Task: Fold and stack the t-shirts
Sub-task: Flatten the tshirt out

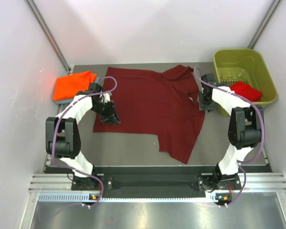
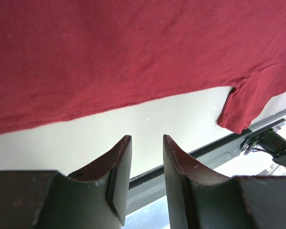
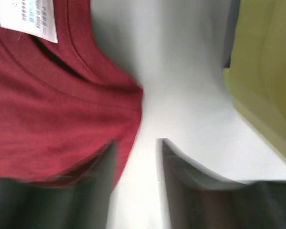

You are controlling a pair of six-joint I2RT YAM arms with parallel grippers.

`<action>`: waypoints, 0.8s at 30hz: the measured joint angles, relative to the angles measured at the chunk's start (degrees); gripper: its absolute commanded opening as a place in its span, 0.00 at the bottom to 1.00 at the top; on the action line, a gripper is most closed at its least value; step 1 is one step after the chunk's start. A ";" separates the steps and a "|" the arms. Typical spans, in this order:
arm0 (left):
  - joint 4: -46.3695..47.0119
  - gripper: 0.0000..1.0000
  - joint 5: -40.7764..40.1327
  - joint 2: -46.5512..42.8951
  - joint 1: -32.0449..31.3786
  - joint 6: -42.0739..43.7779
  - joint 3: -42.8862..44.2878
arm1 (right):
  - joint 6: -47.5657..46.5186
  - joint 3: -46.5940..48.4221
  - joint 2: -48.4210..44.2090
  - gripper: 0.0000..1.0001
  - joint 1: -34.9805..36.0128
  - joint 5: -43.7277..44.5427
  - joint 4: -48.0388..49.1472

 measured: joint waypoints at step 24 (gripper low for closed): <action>-1.81 0.36 -4.26 15.89 3.52 2.21 23.67 | 4.11 5.75 -3.41 0.59 1.05 -24.13 1.33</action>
